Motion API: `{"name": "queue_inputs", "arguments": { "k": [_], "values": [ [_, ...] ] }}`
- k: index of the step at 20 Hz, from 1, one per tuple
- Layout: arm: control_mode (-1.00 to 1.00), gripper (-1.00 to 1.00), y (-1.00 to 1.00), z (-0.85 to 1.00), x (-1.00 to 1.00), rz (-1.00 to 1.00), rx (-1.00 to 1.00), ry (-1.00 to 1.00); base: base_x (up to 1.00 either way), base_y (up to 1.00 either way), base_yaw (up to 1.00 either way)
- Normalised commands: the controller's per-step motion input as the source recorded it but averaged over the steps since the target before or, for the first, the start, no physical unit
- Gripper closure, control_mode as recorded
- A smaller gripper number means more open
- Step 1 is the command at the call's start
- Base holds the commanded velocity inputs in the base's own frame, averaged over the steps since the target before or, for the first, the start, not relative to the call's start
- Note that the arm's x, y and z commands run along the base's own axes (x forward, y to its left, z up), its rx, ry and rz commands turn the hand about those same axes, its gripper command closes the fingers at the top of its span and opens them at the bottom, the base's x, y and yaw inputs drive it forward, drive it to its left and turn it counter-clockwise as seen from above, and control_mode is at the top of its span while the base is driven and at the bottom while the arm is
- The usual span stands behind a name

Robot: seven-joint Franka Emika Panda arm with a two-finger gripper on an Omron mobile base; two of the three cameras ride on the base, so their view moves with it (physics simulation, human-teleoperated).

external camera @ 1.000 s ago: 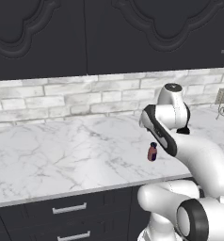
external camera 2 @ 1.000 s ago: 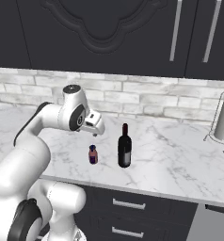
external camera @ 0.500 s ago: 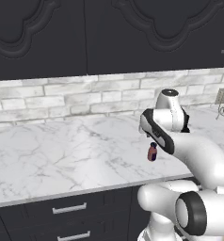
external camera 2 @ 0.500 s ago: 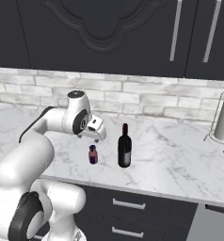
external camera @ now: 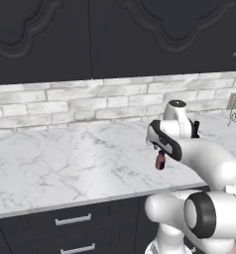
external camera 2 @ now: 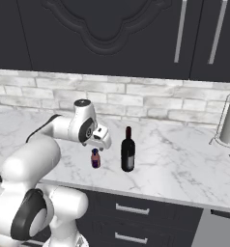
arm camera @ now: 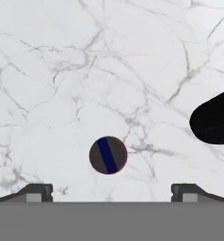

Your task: There is a wine glass and glass cup on the dining counter. Place the wine bottle next to the wine glass and the juice bottle next to the glass cup.

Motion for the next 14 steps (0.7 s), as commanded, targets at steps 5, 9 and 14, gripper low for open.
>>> {"name": "queue_inputs", "arguments": {
  "k": [5, 9, 14],
  "values": [
    [-1.00, -1.00, 0.00, -0.21, 0.18, -0.02, 0.03, 0.07, 0.00, 0.00, 0.00],
    [-1.00, -1.00, 0.00, -0.22, 0.18, -0.02, 0.01, 0.07, 0.00, 0.00, 0.00],
    [-1.00, -1.00, 0.00, -0.17, 0.16, -0.01, 0.00, 0.05, 0.00, 0.00, 0.00]
  ]
}}
